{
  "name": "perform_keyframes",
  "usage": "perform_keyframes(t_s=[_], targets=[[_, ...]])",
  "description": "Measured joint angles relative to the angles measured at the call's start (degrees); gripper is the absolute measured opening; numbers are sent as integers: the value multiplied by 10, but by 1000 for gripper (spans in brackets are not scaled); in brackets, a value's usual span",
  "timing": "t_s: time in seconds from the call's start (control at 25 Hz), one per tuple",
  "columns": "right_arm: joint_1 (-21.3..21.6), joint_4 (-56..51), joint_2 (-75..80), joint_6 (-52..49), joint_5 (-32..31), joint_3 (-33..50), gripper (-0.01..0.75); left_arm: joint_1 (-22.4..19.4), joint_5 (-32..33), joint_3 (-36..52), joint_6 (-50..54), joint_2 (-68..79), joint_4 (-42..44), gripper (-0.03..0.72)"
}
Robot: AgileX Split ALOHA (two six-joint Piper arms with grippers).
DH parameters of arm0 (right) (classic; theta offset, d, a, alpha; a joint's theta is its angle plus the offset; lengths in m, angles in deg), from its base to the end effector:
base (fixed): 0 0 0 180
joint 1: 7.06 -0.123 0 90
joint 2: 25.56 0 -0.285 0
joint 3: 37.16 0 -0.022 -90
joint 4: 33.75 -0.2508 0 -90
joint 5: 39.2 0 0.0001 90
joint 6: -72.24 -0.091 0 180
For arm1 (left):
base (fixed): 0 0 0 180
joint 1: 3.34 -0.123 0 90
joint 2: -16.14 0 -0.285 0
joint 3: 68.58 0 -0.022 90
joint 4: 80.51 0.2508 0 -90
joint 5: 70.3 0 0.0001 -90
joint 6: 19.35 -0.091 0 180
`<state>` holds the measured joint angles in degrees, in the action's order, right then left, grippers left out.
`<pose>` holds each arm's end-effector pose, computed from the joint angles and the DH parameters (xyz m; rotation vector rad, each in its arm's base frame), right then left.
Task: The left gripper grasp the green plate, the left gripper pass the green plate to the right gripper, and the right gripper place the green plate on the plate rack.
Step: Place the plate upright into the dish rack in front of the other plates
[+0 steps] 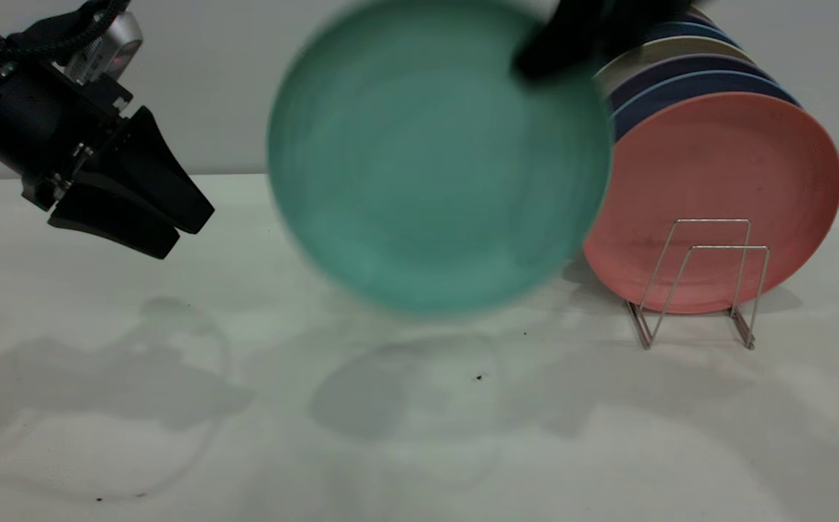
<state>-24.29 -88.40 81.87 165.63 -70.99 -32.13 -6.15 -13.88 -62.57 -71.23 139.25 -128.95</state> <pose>0.3574 0.1519 0.2642 -1.3125 1.8098 0.2675 0.3737 -0.0385 0.1498 0.4609 2.7280 -0.9207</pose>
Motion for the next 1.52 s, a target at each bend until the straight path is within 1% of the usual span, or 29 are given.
perform_keyframes(t_s=[0.12, 0.2, 0.28, 0.32, 0.44, 0.52, 0.56, 0.72, 1.04, 1.28, 1.52], targets=[[1, 69, -52, 41, 41, 0, 42, 0, 0, 0, 0, -1, 0, 593], [1, 110, -69, 41, 52, 5, 48, 0, 0, 0, 0, -1, 0, 593], [1, 133, -74, 41, 79, 25, 50, 0, 0, 0, 0, -1, 0, 593], [1, 141, -74, 40, 98, 43, 50, 0, 0, 0, 0, -1, 0, 593], [1, 148, -74, 40, 194, 103, 50, 0, 0, 0, 0, -1, 0, 593], [1, 147, -74, 40, 234, 131, 51, 0, 0, 0, 0, -1, 0, 593], [2, 147, -74, 40, 241, 139, 51, 0, -1, 0, 0, -1, 0, 593], [14, 137, -74, 40, 244, 149, 52, 0, -6, 0, 0, -1, 0, 593], [53, 131, -86, 38, 248, 149, 52, 0, -8, 0, 0, -1, 0, 591], [64, 131, -102, 54, 246, 149, 52, 0, -12, 0, 0, -1, 0, 591], [104, 131, -97, 60, 247, 149, 52, 0, -12, 0, 0, -1, 0, 591]])
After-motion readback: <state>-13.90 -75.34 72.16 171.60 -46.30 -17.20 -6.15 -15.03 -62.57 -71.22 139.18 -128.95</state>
